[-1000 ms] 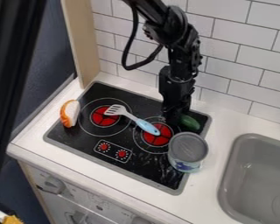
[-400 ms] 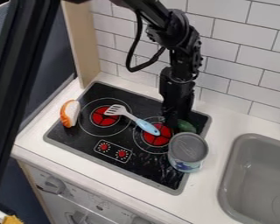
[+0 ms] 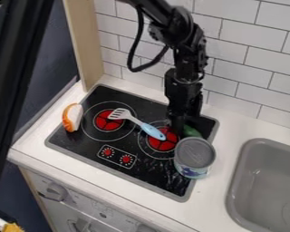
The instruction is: Moved the green object to the top side of the right burner
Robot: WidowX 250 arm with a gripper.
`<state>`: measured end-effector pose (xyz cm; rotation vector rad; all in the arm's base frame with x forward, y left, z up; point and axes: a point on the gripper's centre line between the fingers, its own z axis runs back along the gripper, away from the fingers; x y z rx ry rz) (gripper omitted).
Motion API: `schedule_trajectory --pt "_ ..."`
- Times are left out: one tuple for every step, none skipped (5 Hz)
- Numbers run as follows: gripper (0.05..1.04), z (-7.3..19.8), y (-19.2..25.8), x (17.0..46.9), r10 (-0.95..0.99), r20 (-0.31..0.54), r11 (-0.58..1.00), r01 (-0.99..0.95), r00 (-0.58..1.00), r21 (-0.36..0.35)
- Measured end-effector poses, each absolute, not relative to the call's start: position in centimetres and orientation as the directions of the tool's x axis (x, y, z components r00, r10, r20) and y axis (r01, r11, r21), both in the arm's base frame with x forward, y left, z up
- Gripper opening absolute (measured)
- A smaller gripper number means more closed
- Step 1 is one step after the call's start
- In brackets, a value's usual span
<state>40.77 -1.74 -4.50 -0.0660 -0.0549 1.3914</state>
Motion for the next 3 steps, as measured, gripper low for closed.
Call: schedule_trajectory --pt "1.000 -2.6 -2.2 40.8 0.984 -0.020 0.176 -0.977 0.180 -0.124" --pt "1.000 -1.1 -2.3 40.3 0.981 -0.021 0.187 -0.970 0.193 -0.156" --pt "1.000 -0.1 -2.2 39.6 0.979 -0.010 0.198 -0.964 0.203 -0.180"
